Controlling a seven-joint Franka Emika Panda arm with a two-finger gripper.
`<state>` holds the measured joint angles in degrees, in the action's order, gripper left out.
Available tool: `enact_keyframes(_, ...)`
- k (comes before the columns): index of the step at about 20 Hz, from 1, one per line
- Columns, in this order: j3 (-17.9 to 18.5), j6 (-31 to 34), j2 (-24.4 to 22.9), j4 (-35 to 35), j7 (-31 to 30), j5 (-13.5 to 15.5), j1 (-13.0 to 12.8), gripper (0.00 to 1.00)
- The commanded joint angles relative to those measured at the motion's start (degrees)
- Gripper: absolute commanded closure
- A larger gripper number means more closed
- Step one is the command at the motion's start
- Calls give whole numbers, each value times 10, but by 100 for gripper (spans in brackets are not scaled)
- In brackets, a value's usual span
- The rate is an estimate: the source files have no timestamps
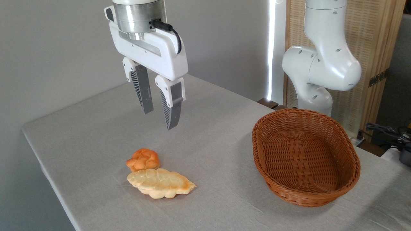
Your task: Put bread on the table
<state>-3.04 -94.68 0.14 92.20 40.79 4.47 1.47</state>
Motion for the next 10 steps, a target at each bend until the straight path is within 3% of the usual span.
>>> enact_keyframes(1,-14,11,-1,-8,-9,-10,5,0)
enact_keyframes(6,-12,13,-1,-9,-7,-12,5,0)
enact_keyframes(10,-14,13,-1,-9,-12,-38,5,0)
